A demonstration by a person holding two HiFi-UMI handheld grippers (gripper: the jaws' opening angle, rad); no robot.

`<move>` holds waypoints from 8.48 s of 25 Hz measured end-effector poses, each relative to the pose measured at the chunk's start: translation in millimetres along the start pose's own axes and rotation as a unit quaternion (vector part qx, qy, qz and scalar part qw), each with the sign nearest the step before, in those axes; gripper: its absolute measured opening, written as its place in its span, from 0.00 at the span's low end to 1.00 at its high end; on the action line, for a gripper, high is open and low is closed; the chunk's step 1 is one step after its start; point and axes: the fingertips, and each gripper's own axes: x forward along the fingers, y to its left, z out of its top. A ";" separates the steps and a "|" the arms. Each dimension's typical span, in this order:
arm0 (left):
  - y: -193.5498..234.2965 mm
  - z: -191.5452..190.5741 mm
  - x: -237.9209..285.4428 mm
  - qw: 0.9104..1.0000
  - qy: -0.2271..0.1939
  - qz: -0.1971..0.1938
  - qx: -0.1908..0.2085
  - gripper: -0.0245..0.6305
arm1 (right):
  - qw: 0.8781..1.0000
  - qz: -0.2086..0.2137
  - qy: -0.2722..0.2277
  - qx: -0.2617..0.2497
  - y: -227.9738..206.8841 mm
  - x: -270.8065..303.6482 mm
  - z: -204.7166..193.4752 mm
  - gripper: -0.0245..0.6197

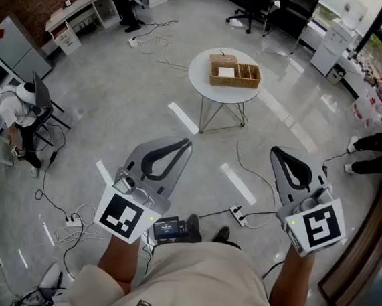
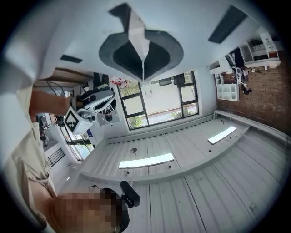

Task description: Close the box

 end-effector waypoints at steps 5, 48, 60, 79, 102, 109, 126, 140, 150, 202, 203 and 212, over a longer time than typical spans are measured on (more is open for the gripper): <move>5.0 -1.7 0.6 1.000 -0.002 -0.006 0.000 0.05 | 1.000 0.005 0.000 -0.005 3.1 5.0 -1.1 0.02; 146.0 -48.4 126.1 0.999 0.035 0.021 -0.004 0.05 | 0.999 0.015 -0.022 0.026 -129.1 178.8 -11.5 0.03; 178.6 -67.9 217.8 0.997 0.061 0.049 -0.019 0.06 | 0.997 0.064 -0.020 0.035 -208.9 252.7 -37.2 0.03; 179.3 -56.1 301.7 0.993 0.089 0.074 0.007 0.05 | 0.992 0.104 -0.052 0.057 -284.8 284.7 -56.7 0.03; 224.4 -66.5 440.3 0.998 0.043 -0.045 -0.003 0.05 | 0.997 0.002 -0.004 0.078 -375.0 305.5 -79.9 0.03; 270.9 -82.3 473.2 0.996 0.043 -0.069 -0.022 0.05 | 0.996 -0.012 0.015 0.089 -393.1 352.2 -79.8 0.03; 360.9 -142.1 526.4 0.992 0.050 -0.085 -0.073 0.06 | 0.992 -0.025 0.056 0.114 -412.2 445.1 -99.7 0.03; 422.1 -210.1 560.2 0.987 0.082 -0.073 -0.121 0.06 | 0.987 -0.007 0.087 0.132 -422.2 521.6 -129.6 0.03; 435.7 -267.0 577.5 0.980 0.102 -0.083 -0.149 0.06 | 0.987 -0.001 0.095 0.131 -427.9 558.1 -158.2 0.03; 464.5 -579.1 630.9 0.898 0.234 -0.058 -0.368 0.06 | 0.968 0.002 0.170 0.185 -424.8 668.4 -298.5 0.03; 465.5 -582.3 630.8 0.896 0.235 -0.055 -0.372 0.06 | 0.968 0.003 0.170 0.186 -425.1 669.7 -299.5 0.03; 463.1 -609.5 629.3 0.874 0.236 -0.045 -0.423 0.17 | 0.965 0.005 0.178 0.191 -422.1 677.4 -311.3 0.03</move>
